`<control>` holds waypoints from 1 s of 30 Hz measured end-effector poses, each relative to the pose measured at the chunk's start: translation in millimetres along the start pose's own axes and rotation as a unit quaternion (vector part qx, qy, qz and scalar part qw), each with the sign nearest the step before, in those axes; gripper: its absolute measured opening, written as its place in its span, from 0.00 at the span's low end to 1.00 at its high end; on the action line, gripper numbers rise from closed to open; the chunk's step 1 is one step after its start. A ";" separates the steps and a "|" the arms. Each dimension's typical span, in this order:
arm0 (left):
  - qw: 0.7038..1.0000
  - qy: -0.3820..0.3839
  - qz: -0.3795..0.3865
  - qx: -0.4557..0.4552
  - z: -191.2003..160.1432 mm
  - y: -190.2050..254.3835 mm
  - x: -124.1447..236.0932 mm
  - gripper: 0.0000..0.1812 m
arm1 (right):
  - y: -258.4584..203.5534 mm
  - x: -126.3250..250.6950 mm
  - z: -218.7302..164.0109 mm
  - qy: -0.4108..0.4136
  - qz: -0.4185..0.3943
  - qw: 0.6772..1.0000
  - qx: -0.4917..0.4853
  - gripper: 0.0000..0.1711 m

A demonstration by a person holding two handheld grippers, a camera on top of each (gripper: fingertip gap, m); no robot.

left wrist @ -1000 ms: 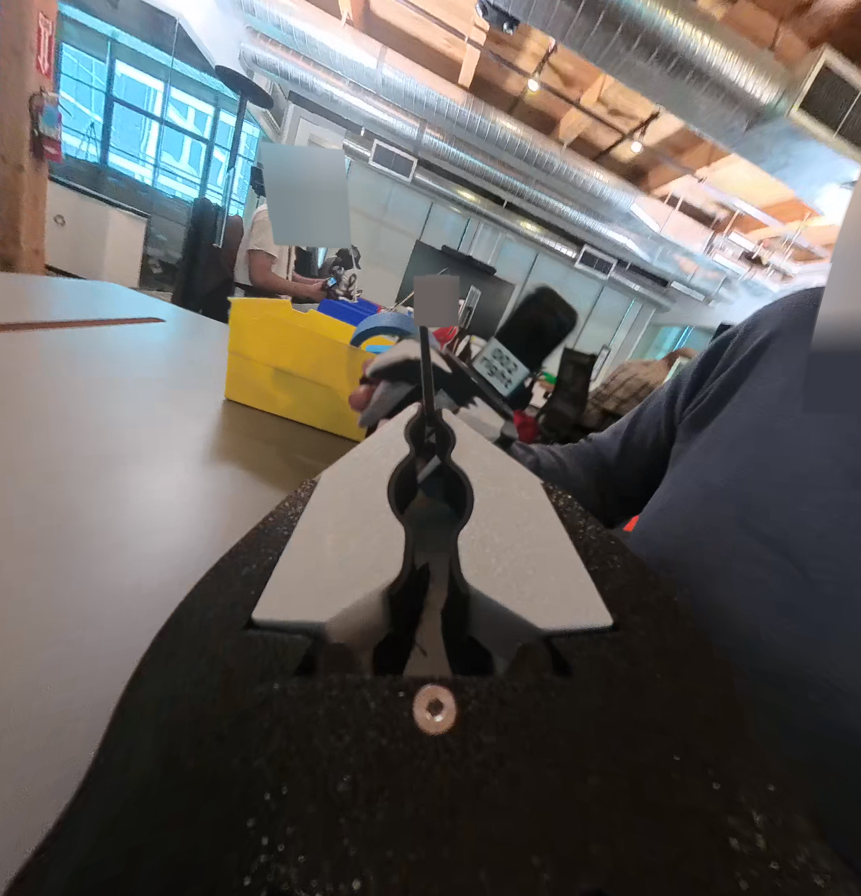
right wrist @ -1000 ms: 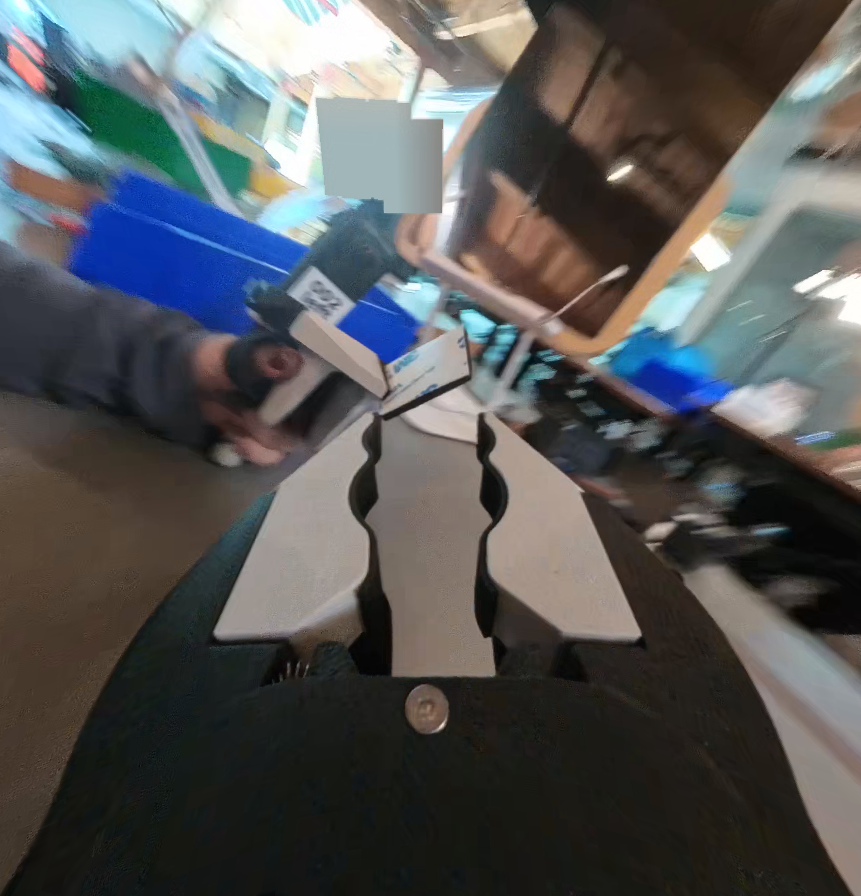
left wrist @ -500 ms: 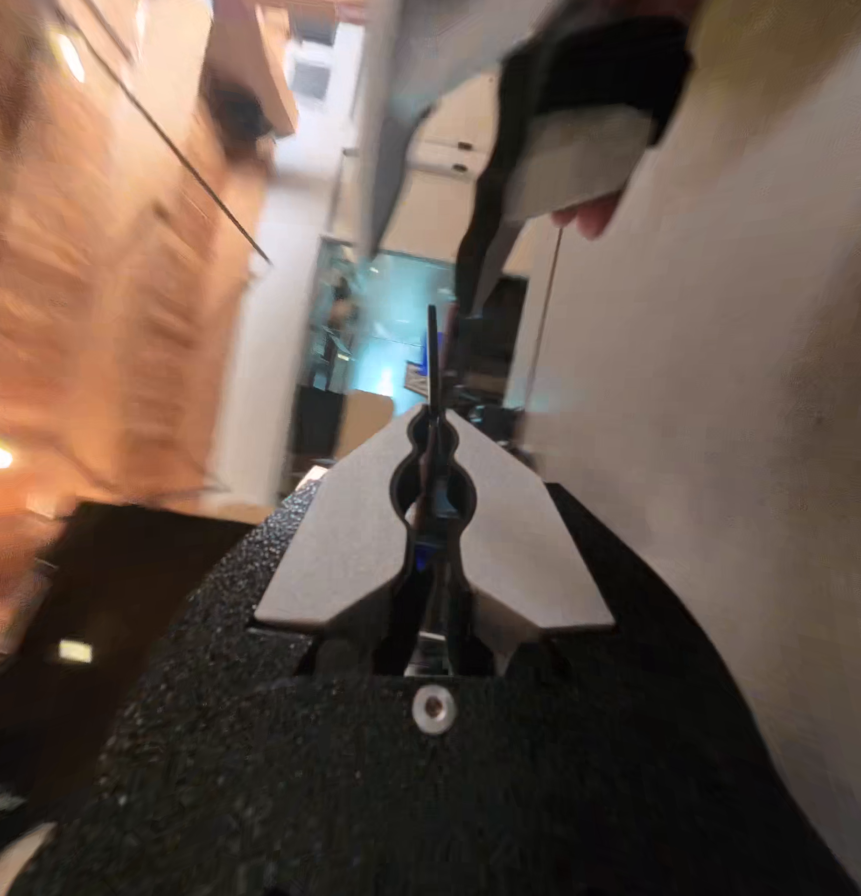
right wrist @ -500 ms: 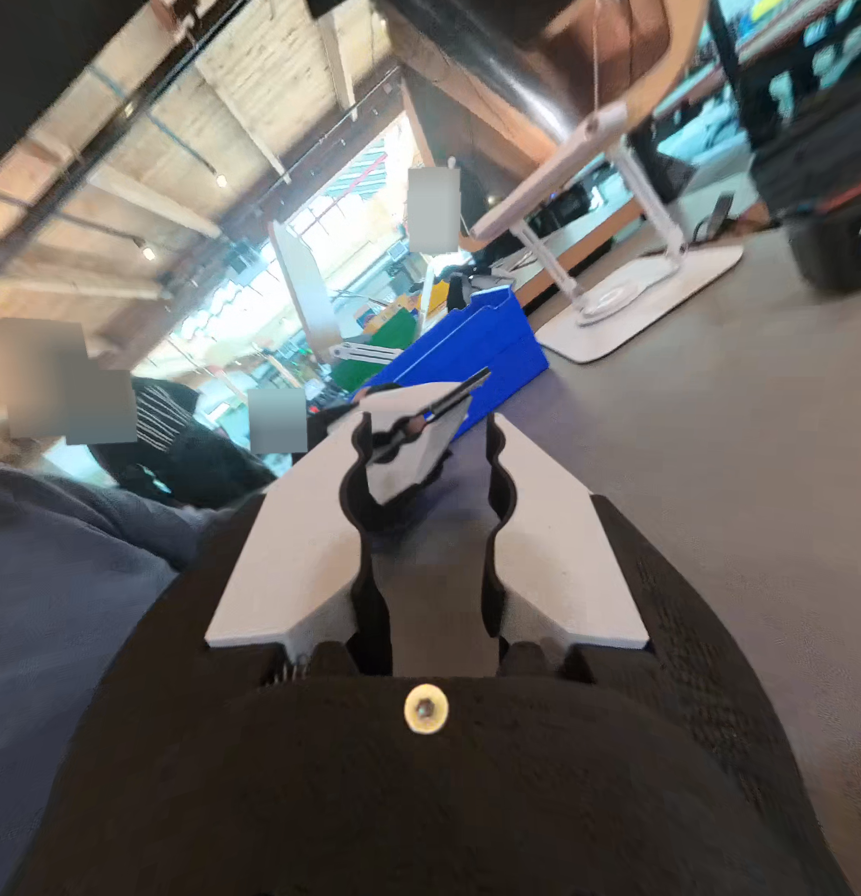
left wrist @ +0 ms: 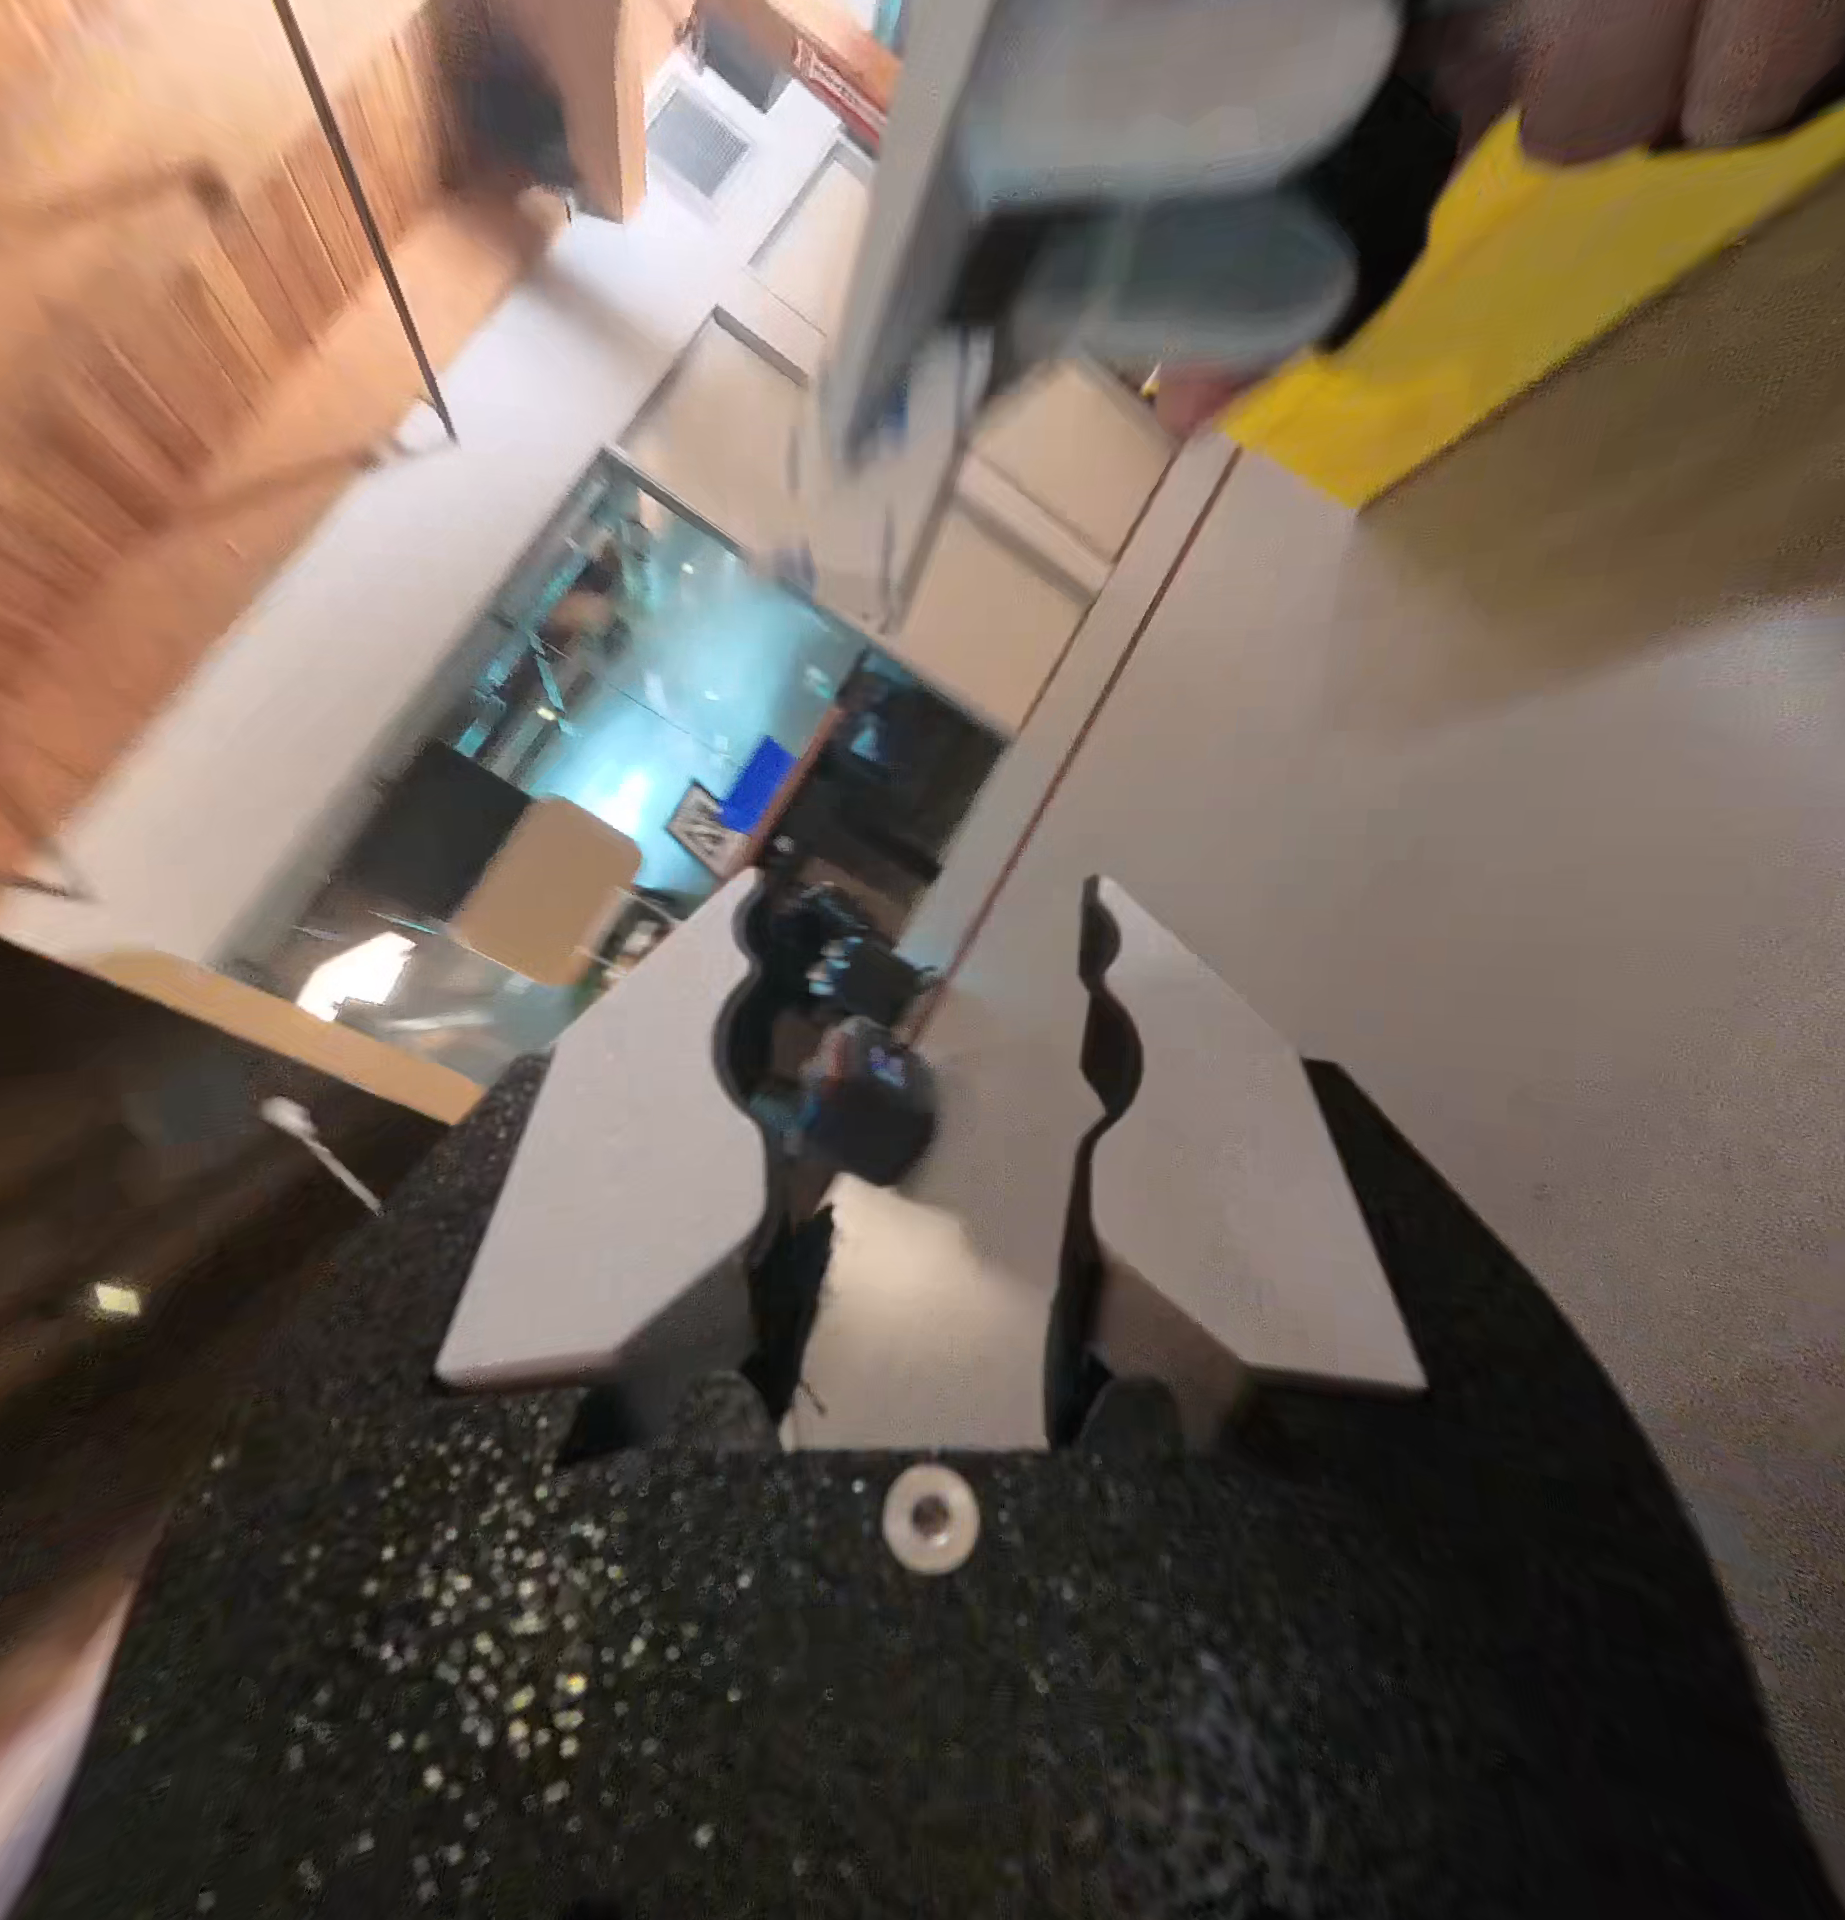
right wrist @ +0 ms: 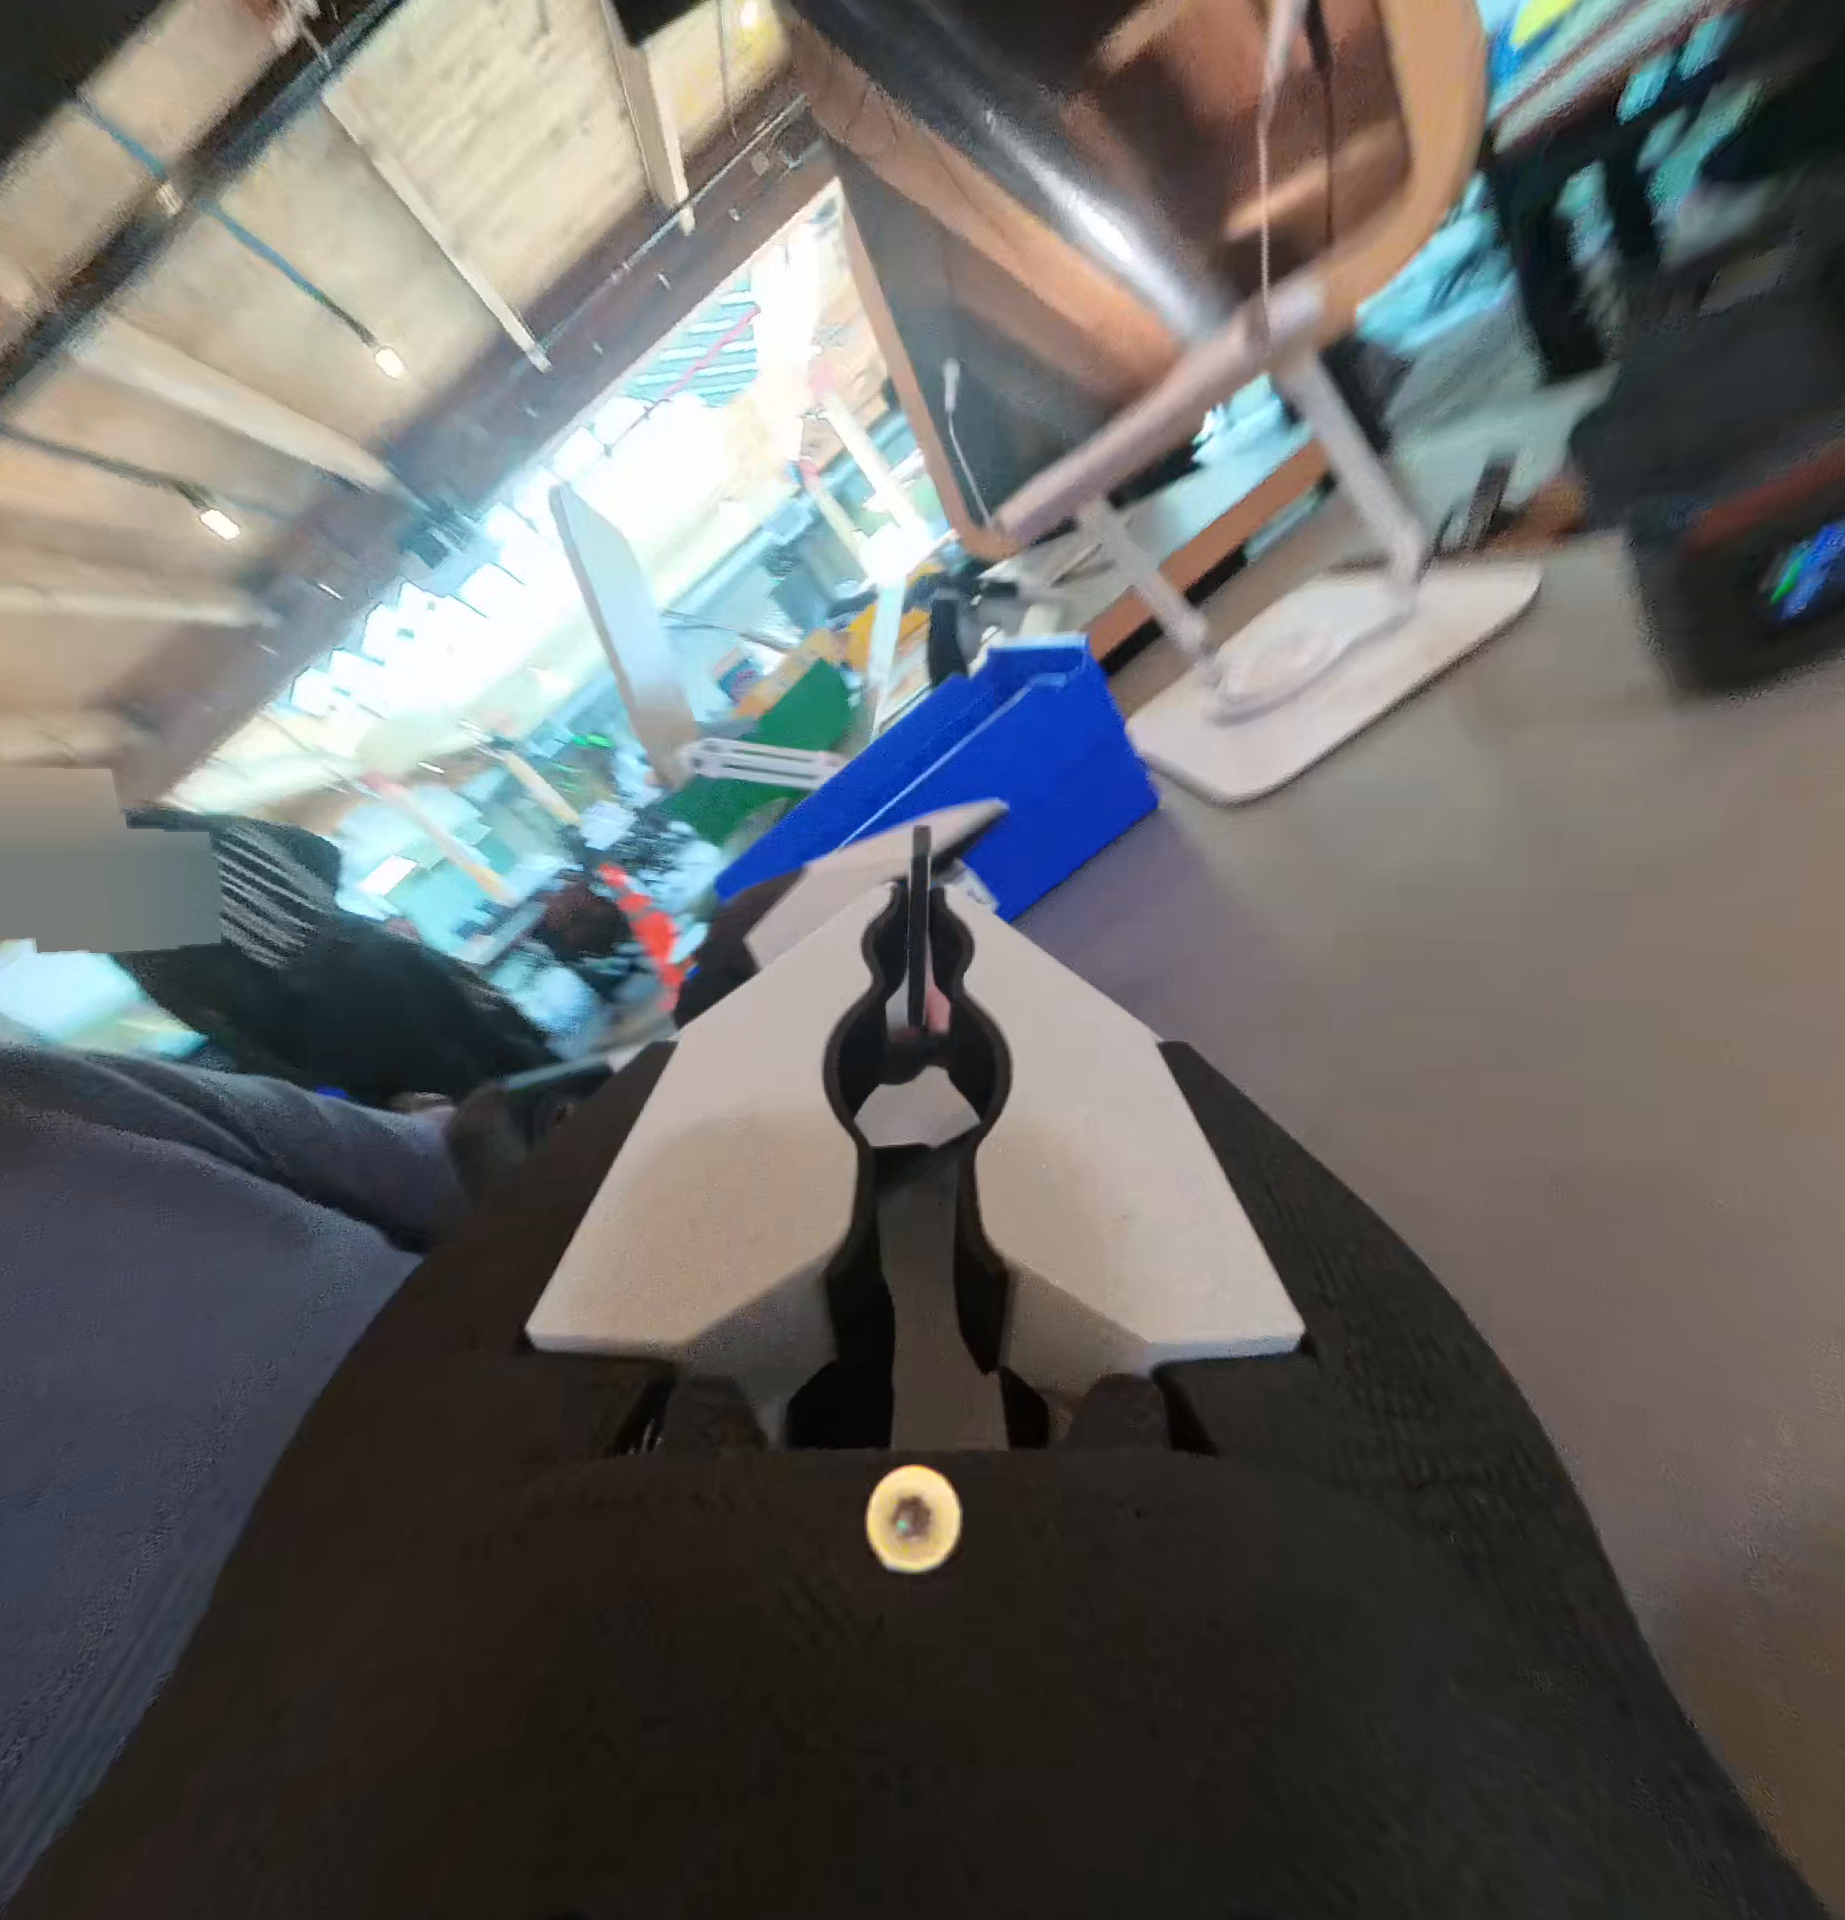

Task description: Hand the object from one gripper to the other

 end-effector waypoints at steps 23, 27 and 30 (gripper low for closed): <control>0.966 -0.012 -0.016 0.259 -40.9 -19.4 -5.8 0.00 | -11.6 80.6 92.2 0.107 -0.427 0.767 0.468 0.00; 0.956 -0.024 -0.019 0.290 -47.4 -20.9 -6.1 0.00 | 35.7 8.7 44.3 0.098 -0.348 0.838 0.410 0.00; 0.953 -0.017 -0.027 0.302 -47.4 -21.0 -5.7 0.00 | 54.4 -20.1 22.7 0.143 -0.365 0.807 0.441 0.00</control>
Point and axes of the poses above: each gripper's, where its closed fingertips meet, x back along the fingers, z out of its top, y = z × x across the jaws, the point moved 3 cm from there along x, back along the fingers, and after that the axes turned 1 degree about y, right-handed, at the moved point
